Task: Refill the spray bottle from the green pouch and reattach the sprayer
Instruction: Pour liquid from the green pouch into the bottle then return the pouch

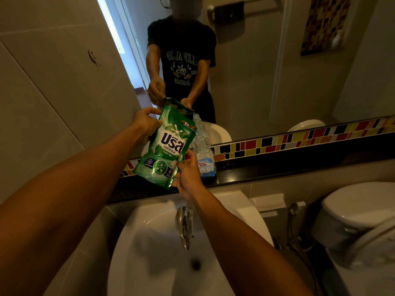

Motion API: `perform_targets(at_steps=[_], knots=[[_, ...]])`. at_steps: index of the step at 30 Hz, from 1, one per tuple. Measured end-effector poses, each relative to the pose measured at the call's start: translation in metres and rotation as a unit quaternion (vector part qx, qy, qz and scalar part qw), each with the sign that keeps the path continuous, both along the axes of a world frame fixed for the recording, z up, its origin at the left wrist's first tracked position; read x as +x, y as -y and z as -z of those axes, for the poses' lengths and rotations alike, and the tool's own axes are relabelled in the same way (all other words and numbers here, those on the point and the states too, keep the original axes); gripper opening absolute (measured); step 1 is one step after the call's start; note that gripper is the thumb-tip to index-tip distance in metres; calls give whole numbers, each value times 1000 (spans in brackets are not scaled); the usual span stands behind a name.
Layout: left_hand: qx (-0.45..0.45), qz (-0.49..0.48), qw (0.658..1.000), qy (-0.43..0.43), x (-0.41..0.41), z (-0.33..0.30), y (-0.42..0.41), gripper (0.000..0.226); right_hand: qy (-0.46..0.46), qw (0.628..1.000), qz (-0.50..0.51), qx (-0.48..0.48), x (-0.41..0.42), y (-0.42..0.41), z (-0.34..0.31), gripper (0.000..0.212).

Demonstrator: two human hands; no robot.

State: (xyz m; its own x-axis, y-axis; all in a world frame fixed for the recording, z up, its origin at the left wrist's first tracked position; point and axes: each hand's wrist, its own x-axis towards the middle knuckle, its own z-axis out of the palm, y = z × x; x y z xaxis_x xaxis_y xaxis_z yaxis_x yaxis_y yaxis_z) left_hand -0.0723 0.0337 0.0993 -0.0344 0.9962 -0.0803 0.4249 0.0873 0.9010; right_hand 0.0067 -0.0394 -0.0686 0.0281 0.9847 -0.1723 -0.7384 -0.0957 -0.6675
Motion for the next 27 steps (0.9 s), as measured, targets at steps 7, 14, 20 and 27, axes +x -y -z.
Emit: perform_targets(at_steps=[7,14,20,27], knots=[[2,4,1000,-5,0,-3,-2,36,-4,1000,0,4,-1,-1,0,46],[2,3,1000,-12,0,-5,-2,39,-9,1000,2,3,-1,-2,0,46],[-4,4,1000,-18,2,-6,1,40,-14,1000,-1,4,-3,-3,1,48],[1,8,999,-32,-1,-8,2,39,-13,1000,-5,8,-4,-3,2,47]])
